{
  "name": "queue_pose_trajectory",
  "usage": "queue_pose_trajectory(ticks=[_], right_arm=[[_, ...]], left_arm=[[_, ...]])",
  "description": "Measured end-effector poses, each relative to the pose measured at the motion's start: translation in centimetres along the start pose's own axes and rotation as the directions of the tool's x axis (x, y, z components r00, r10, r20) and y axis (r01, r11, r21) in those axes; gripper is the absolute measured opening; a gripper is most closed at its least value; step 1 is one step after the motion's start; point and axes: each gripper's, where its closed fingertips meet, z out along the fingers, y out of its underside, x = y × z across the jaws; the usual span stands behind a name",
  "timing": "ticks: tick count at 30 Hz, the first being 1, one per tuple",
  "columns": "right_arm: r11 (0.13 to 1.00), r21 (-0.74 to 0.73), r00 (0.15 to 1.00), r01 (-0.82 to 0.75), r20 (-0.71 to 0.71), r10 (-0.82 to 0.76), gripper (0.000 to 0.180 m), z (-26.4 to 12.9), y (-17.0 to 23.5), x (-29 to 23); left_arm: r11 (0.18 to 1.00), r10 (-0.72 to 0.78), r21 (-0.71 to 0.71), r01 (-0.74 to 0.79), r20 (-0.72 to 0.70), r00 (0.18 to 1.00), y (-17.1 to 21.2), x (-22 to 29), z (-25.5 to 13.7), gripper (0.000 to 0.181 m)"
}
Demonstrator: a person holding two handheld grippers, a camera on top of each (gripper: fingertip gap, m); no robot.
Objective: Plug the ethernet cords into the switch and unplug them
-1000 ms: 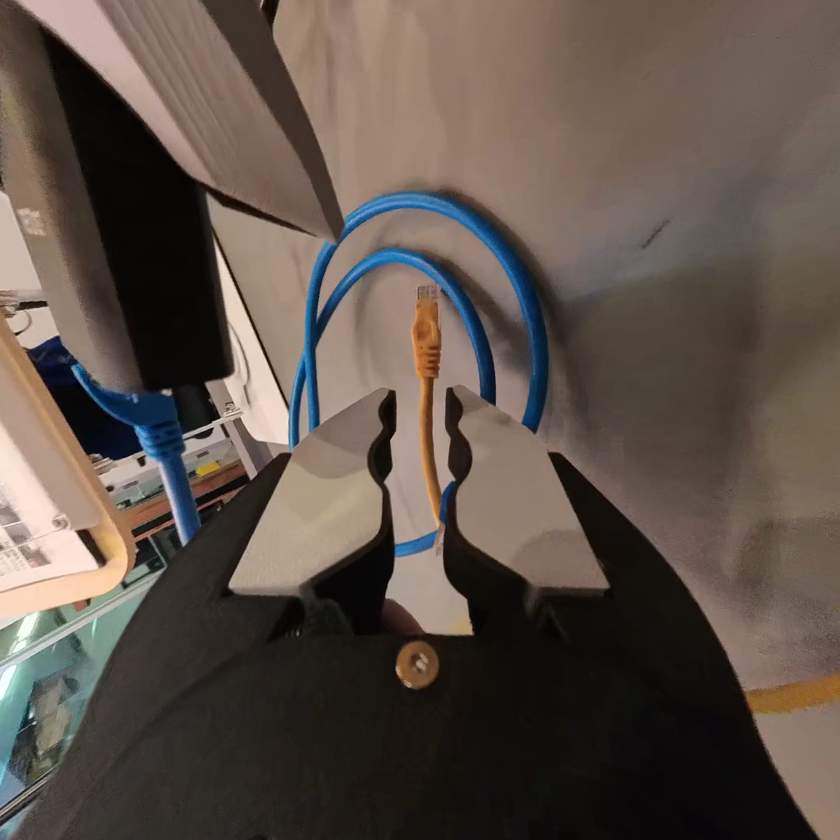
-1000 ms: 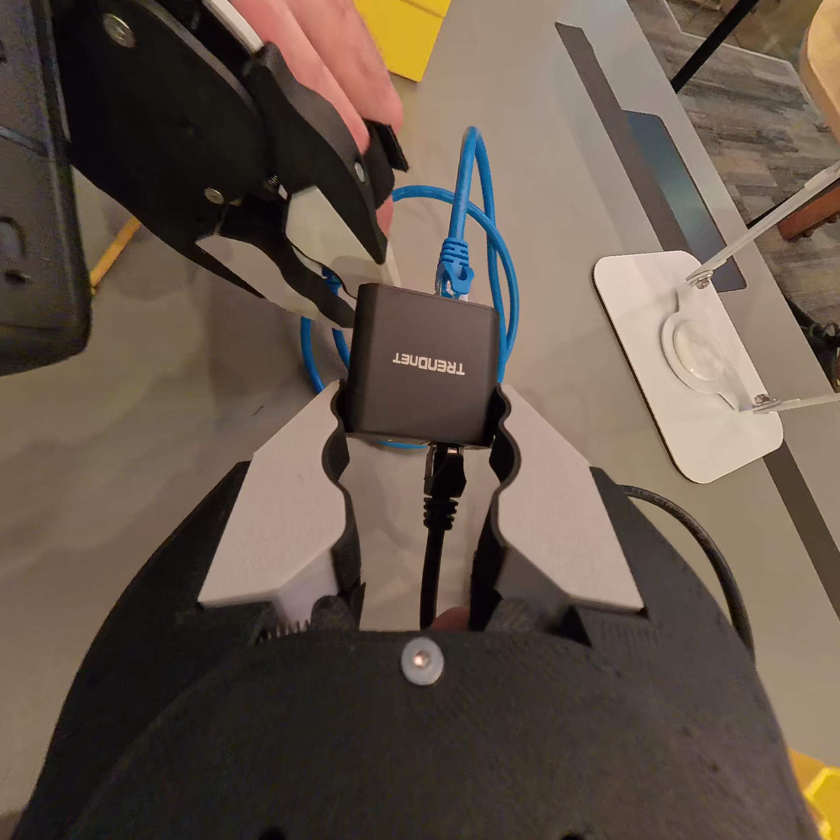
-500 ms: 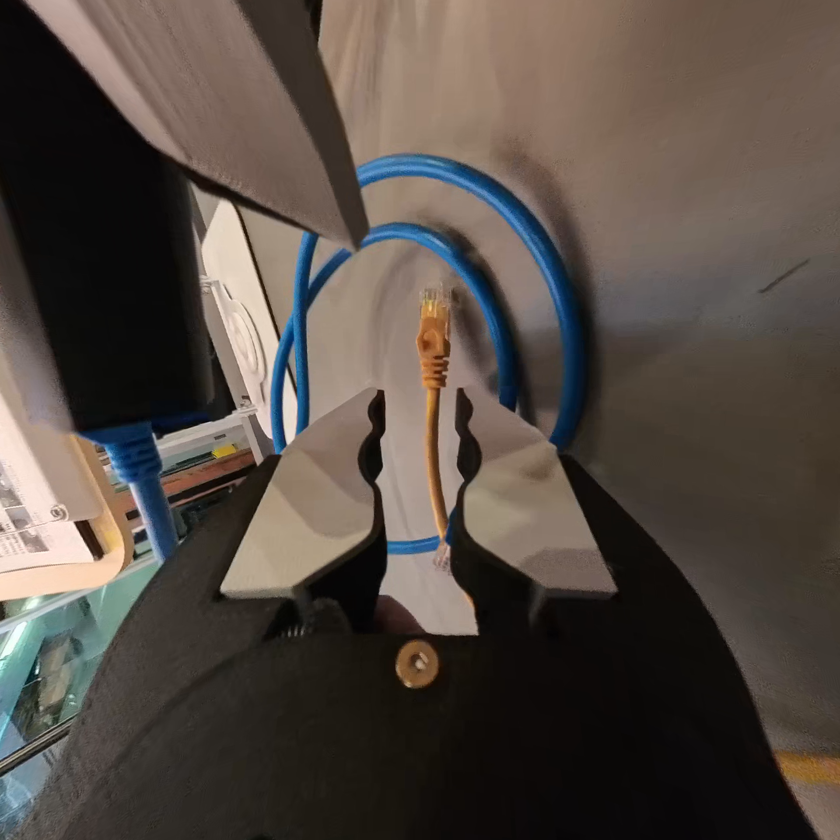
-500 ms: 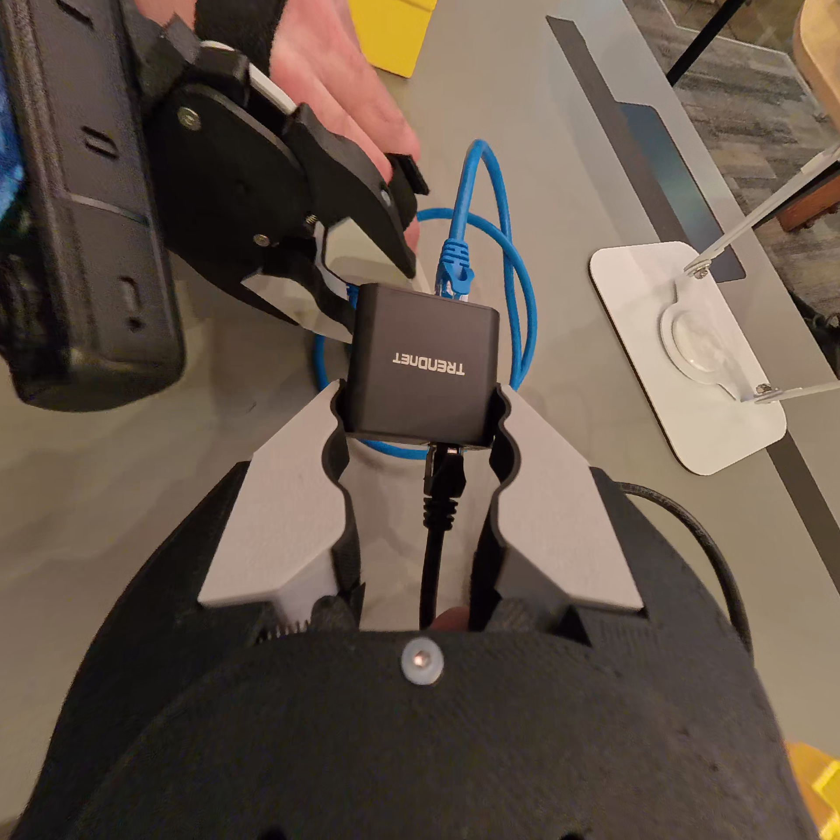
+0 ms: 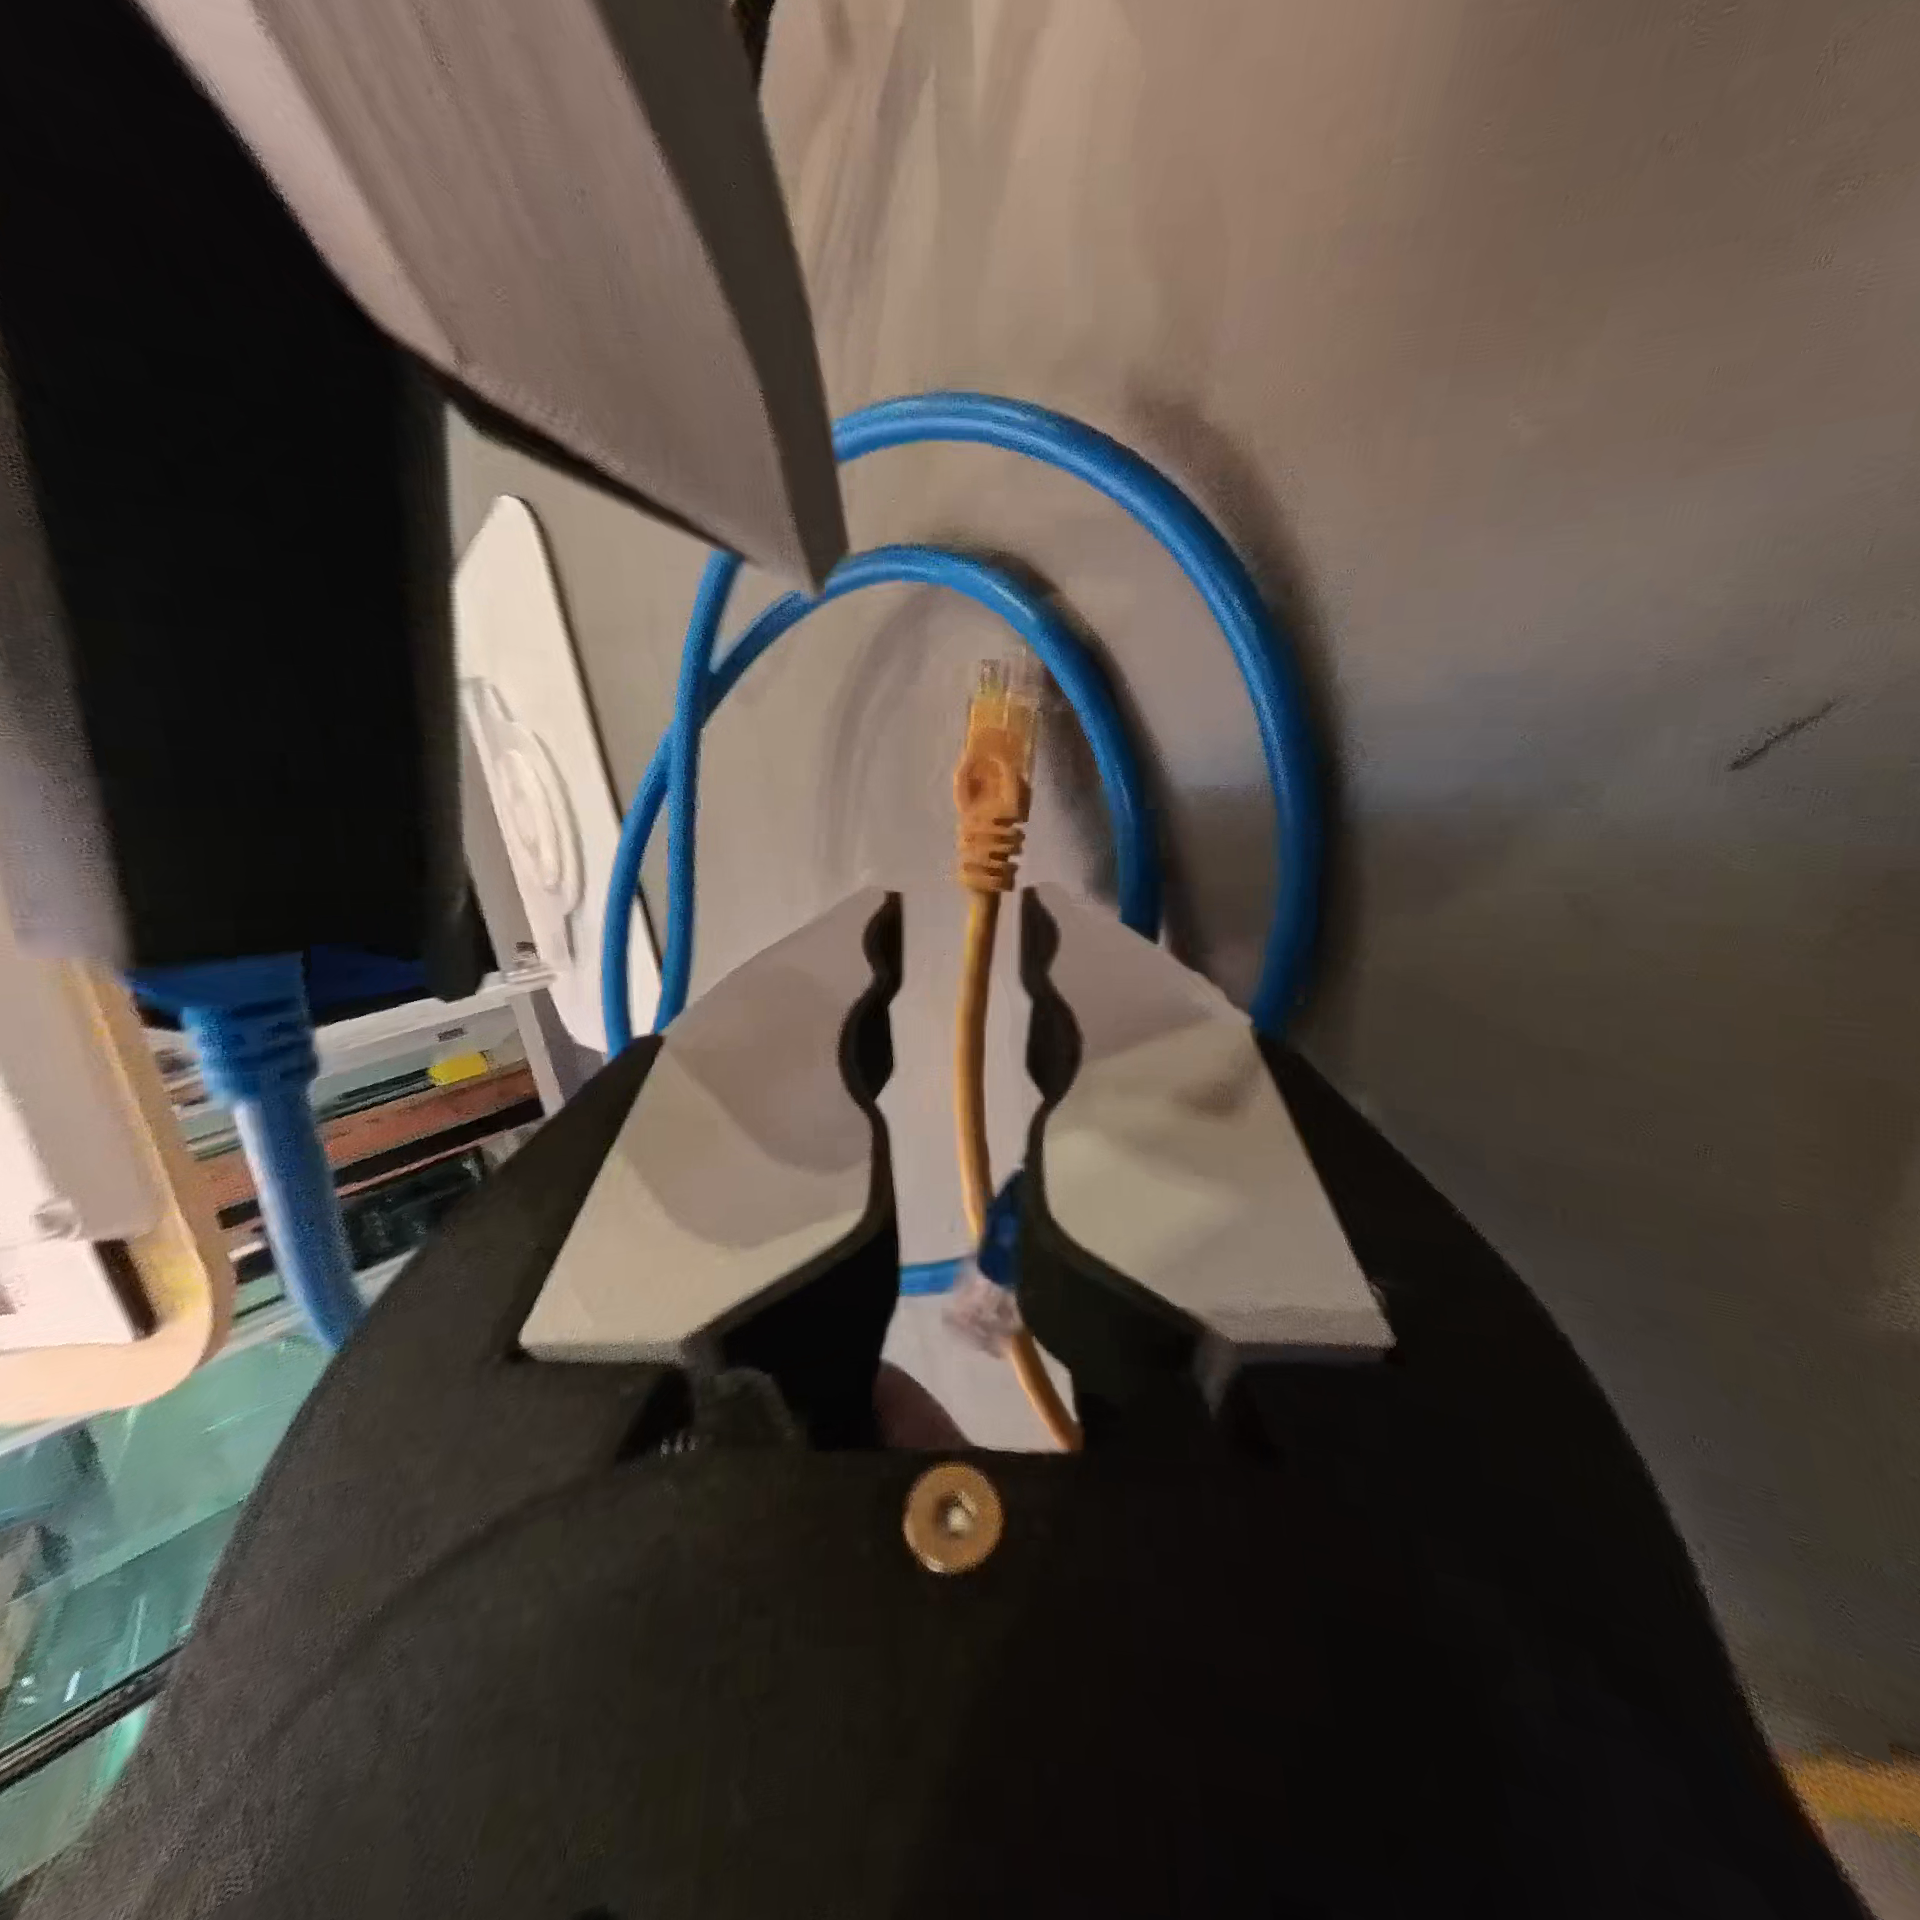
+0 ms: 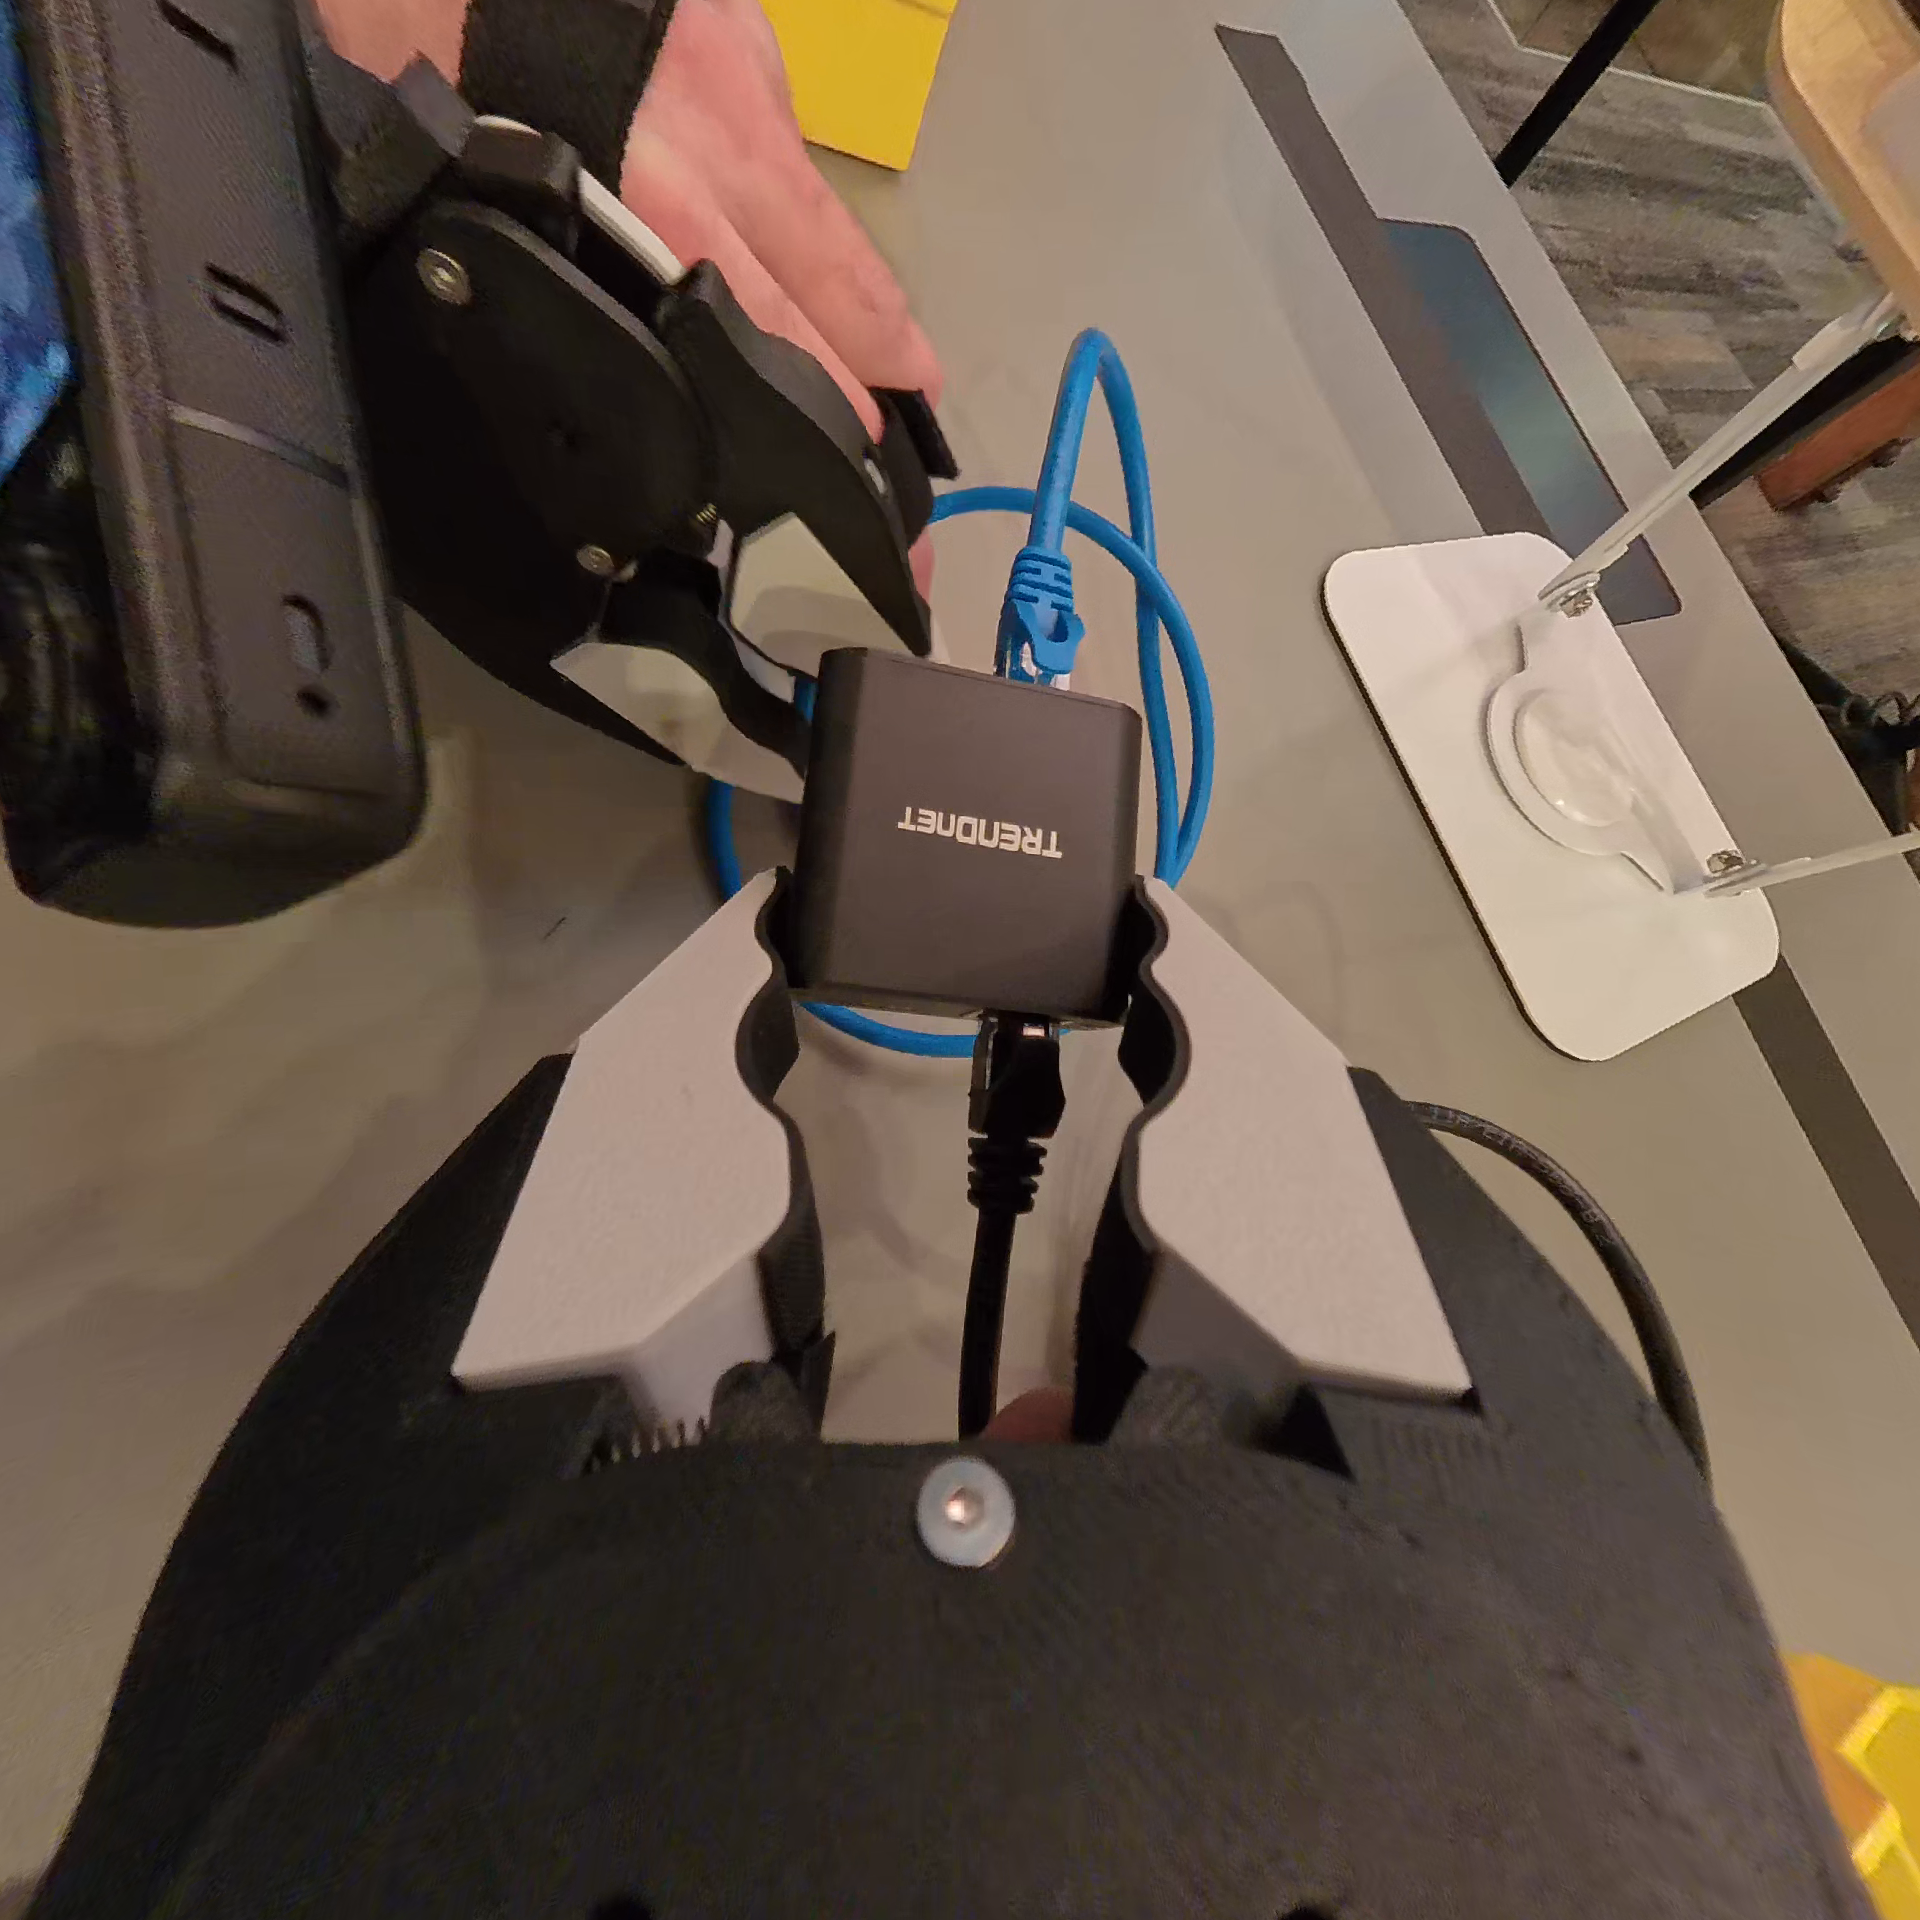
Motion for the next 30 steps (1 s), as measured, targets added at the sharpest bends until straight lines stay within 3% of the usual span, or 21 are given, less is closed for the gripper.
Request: queue_pose_trajectory(ticks=[2,5,10,15,23,30], right_arm=[[1.0,0.001,1.0,-0.001,0.002,0.001,0.061,0.0,-0.1,0.0],[1.0,-0.002,1.0,-0.002,-0.001,0.002,0.061,0.0,-0.1,0.0],[1.0,-0.003,1.0,-0.016,-0.02,0.016,0.061,-0.3,0.1,0.5],[1.0,-0.001,1.0,-0.022,-0.021,0.022,0.061,-0.3,0.3,0.6],[0.998,0.032,0.999,0.05,0.001,-0.05,0.061,-0.2,-0.3,-0.3],[0.991,0.052,0.993,0.121,0.005,-0.121,0.061,-0.1,-1.3,-1.1]], left_arm=[[1.0,-0.015,-0.018,0.013,-0.062,0.998,0.1,0.3,0.5,0.023],[1.0,-0.016,-0.014,0.014,-0.155,0.988,-0.2,0.8,1.1,0.009],[1.0,-0.011,-0.022,0.009,-0.105,0.994,-0.2,0.2,1.0,0.008],[0.997,-0.078,0.018,0.08,-0.089,0.993,0.4,-0.7,-1.8,0.008],[0.981,-0.166,0.06,0.184,-0.226,0.96,0.8,-3.2,-8.0,0.008],[0.981,-0.158,0.061,0.184,-0.294,0.943,0.1,-3.4,-8.9,0.008]])
